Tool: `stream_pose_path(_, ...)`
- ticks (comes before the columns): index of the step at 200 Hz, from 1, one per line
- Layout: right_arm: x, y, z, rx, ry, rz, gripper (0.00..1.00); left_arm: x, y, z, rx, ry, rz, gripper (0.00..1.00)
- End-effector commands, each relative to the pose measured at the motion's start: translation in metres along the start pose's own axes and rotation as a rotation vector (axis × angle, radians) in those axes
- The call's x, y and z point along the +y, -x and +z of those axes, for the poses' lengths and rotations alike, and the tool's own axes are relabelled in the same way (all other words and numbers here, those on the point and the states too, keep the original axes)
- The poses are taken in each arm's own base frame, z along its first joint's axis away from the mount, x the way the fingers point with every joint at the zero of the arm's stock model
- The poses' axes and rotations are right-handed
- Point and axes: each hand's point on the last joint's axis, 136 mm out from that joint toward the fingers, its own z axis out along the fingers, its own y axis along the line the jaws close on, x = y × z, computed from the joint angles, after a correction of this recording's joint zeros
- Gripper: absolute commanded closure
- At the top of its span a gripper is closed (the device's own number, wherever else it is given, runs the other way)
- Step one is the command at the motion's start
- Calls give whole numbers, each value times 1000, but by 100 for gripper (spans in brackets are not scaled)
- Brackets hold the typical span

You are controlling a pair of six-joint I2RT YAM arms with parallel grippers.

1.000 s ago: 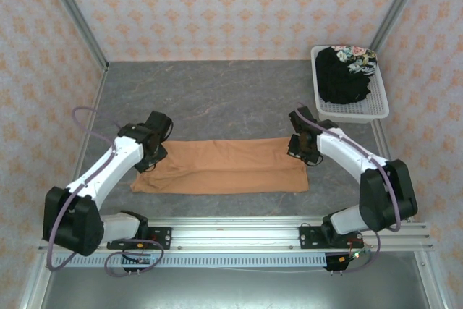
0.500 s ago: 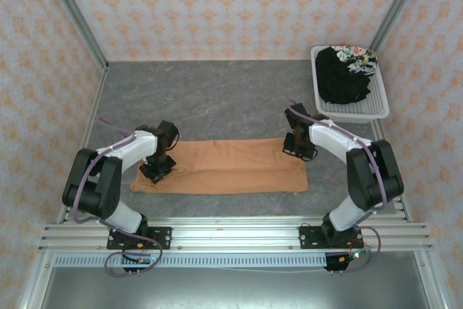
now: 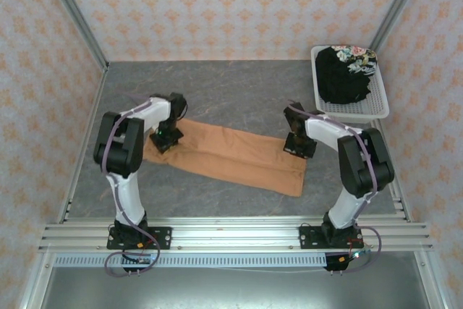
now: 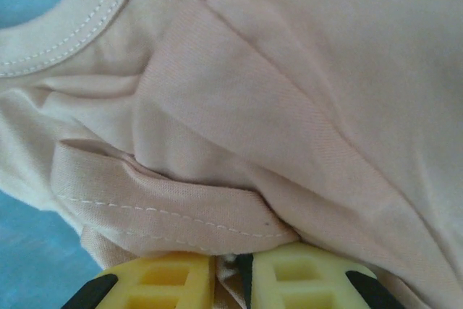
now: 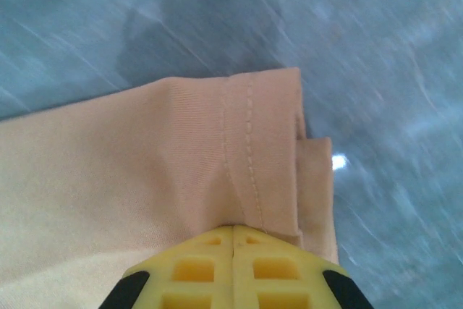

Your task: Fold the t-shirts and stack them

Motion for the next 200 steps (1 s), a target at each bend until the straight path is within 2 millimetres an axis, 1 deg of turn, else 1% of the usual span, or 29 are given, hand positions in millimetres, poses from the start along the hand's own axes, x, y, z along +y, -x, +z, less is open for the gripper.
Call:
stream_pose_path(1, -31, -48, 6, 123, -84, 77, 96, -70, 30, 9, -31, -115, 49, 80)
stream_pose_path(13, -28, -61, 7, 140, -65, 95, 96, -109, 45, 6, -49, -157, 81, 81)
stream_pose_path(15, -27, -63, 7, 141, -60, 98, 96, -116, 49, 0, -59, -179, 82, 81)
stream_pose_path(16, -27, -64, 7, 143, -59, 99, 96, -120, 48, 6, -51, -173, 88, 81)
stream_pose_path(17, -26, -65, 7, 144, -56, 101, 96, -122, 49, 6, -51, -178, 89, 81)
stream_pose_path(19, -25, -68, 7, 149, -53, 104, 96, -130, 53, -1, -60, -200, 92, 81)
stream_pose_path(21, -23, -69, 7, 152, -49, 108, 96, -136, 52, 6, -48, -200, 99, 81)
stream_pose_path(23, -23, -72, 8, 155, -46, 111, 96, -144, 56, -1, -58, -225, 100, 81)
stream_pose_path(25, -21, -73, 8, 158, -39, 116, 96, -151, 56, 2, -53, -233, 106, 81)
stream_pose_path(27, -20, -75, 8, 162, -35, 122, 96, -159, 59, -1, -55, -252, 107, 81)
stream_pose_path(37, -10, -85, 9, 180, 1, 151, 96, -192, 64, 1, -49, -318, 119, 81)
stream_pose_path(39, -8, -87, 10, 186, 7, 156, 96, -200, 67, -3, -56, -340, 121, 81)
stream_pose_path(49, 2, -97, 10, 208, 40, 183, 96, -233, 71, -4, -64, -418, 135, 81)
stream_pose_path(58, 14, -105, 8, 232, 79, 211, 96, -262, 76, -13, -88, -501, 139, 81)
stream_pose_path(67, 26, -110, 5, 246, 117, 236, 95, -285, 81, -21, -106, -586, 130, 80)
stream_pose_path(80, 37, -113, -4, 242, 153, 268, 94, -303, 92, -36, -146, -674, 101, 76)
stream_pose_path(87, 40, -111, -9, 227, 170, 278, 93, -305, 101, -49, -185, -701, 85, 73)
stream_pose_path(98, 41, -105, -21, 194, 182, 285, 90, -301, 116, -81, -264, -733, 76, 66)
stream_pose_path(113, 44, -92, -38, 139, 197, 258, 84, -285, 134, -130, -382, -744, 67, 52)
stream_pose_path(129, 51, -74, -60, 61, 223, 188, 79, -262, 139, -167, -428, -742, 39, 50)
stream_pose_path(137, 55, -63, -71, 11, 237, 145, 78, -250, 135, -176, -413, -732, 19, 51)
stream_pose_path(145, 59, -52, -80, -36, 257, 105, 77, -240, 125, -177, -372, -723, 0, 53)
stream_pose_path(153, 65, -40, -87, -78, 277, 68, 77, -232, 112, -171, -308, -711, -29, 58)
stream_pose_path(159, 69, -31, -89, -101, 292, 47, 77, -228, 100, -161, -250, -702, -50, 63)
stream_pose_path(162, 72, -26, -90, -112, 300, 35, 78, -227, 95, -161, -228, -711, -65, 64)
stream_pose_path(163, 73, -25, -91, -115, 304, 29, 78, -227, 92, -156, -216, -702, -66, 65)
stream_pose_path(167, 77, -19, -90, -125, 314, 15, 79, -226, 84, -151, -184, -705, -84, 68)
stream_pose_path(181, 94, 5, -88, -148, 357, -26, 82, -233, 63, -141, -115, -757, -150, 73)
stream_pose_path(200, 124, 36, -83, -171, 412, -84, 90, -237, 54, -127, -90, -742, -221, 79)
